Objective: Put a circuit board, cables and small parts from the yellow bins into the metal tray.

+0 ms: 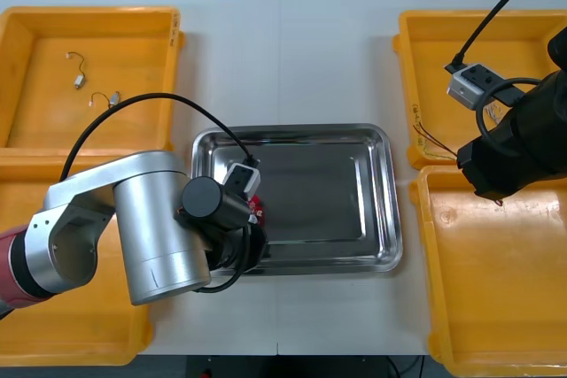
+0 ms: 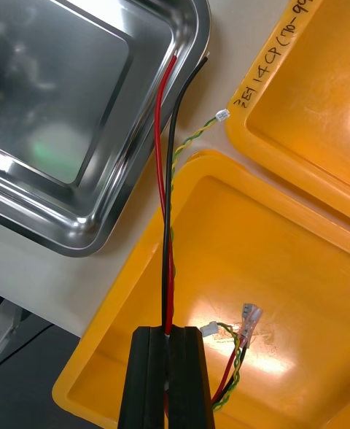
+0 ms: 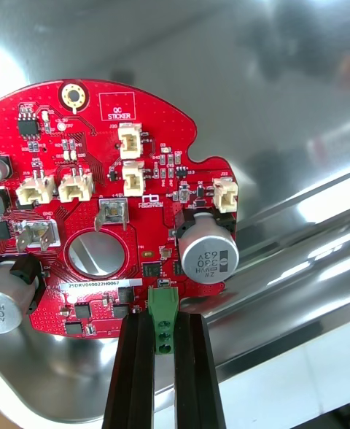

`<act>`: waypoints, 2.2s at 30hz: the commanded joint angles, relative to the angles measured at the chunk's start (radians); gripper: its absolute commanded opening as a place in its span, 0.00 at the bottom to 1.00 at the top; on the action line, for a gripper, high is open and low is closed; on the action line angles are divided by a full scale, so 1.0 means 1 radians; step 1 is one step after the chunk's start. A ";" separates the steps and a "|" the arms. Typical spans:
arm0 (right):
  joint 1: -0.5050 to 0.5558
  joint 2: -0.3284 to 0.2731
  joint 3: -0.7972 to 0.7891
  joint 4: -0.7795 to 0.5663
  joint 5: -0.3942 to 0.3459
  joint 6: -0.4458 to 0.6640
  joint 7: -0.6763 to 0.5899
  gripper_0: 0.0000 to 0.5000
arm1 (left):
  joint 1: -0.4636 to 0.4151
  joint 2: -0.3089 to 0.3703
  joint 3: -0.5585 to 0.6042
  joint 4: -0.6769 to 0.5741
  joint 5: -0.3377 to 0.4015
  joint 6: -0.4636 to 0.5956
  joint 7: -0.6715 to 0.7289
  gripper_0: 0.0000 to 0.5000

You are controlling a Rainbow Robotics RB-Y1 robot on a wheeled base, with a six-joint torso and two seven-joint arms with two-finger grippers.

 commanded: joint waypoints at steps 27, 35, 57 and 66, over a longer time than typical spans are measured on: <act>-0.035 0.013 0.012 -0.025 -0.004 0.004 0.007 0.00 | -0.039 -0.029 -0.093 0.073 -0.039 -0.148 0.095 0.00; -0.035 0.013 0.012 -0.025 -0.008 0.004 0.007 0.00 | -0.039 -0.029 -0.093 0.073 -0.039 -0.157 0.112 0.68; -0.040 0.013 0.047 -0.025 -0.011 0.004 0.019 0.00 | -0.047 -0.001 -0.018 0.047 0.007 -0.165 0.133 1.00; -0.096 0.073 0.177 -0.025 0.056 0.002 0.022 0.00 | -0.078 0.000 0.177 0.015 0.162 0.012 -0.002 1.00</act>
